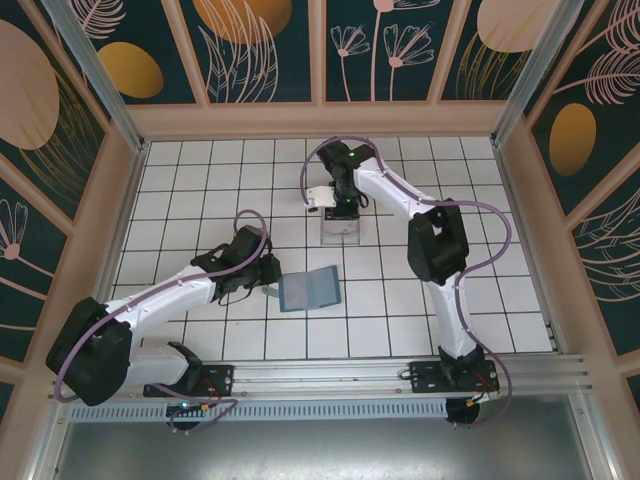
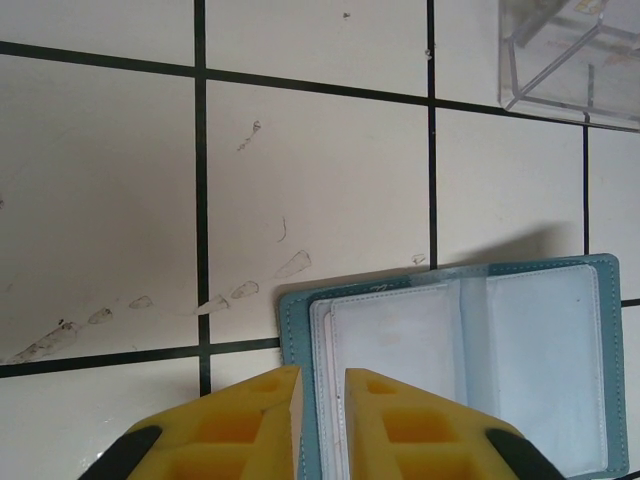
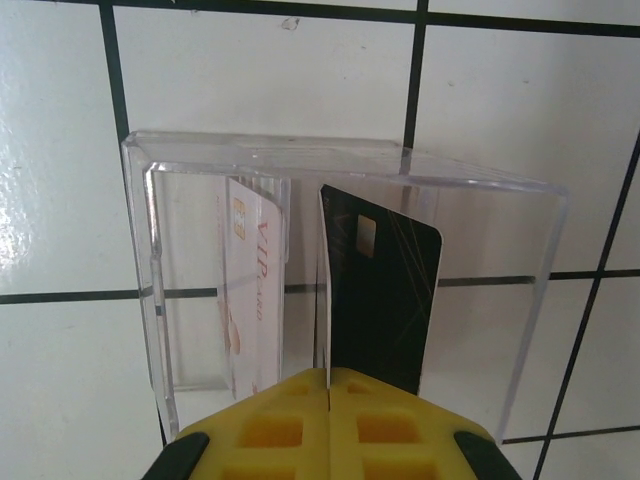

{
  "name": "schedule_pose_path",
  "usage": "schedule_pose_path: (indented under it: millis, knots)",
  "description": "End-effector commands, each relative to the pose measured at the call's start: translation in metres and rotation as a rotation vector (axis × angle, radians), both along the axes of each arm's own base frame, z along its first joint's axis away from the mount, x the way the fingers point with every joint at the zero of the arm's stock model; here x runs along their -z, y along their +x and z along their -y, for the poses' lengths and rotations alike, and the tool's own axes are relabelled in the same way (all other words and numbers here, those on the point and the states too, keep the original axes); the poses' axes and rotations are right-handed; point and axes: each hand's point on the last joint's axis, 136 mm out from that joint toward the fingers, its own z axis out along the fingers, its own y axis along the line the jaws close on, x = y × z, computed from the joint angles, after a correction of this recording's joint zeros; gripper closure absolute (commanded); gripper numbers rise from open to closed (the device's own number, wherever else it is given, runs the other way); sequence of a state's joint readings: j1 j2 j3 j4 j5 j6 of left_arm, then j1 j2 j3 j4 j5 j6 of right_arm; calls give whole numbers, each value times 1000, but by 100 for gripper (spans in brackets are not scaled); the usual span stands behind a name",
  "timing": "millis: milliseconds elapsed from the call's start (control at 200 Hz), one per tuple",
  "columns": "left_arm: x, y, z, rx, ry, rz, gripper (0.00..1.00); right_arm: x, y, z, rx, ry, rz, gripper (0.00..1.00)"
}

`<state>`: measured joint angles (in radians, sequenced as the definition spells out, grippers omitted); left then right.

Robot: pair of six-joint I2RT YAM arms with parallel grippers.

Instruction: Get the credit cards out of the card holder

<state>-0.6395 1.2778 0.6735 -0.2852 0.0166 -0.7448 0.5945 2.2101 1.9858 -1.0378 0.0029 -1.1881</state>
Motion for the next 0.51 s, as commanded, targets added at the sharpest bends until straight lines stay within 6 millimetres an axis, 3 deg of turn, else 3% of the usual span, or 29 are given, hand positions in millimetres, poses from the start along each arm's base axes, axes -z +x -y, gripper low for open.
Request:
schedule_pose_path:
  millis: [0,35,95,275,500]
  knots:
    - [-10,5,-1,-14,-7,15,79,-1,4,1,11,-8,-5,100]
    - [-10,5,-1,-14,-7,15,79,-2,5,0,11,-7,1,100]
    - [-10,5,-1,-15,-7,14,79,-5,8,-1,10,2,15,88]
    - [-8,5,-1,-13,-4,10,79,-27,41,-3,46,3,189,68]
    - [-8,6,0,-14,-5,14,79,-59,54,-9,85,47,311,63]
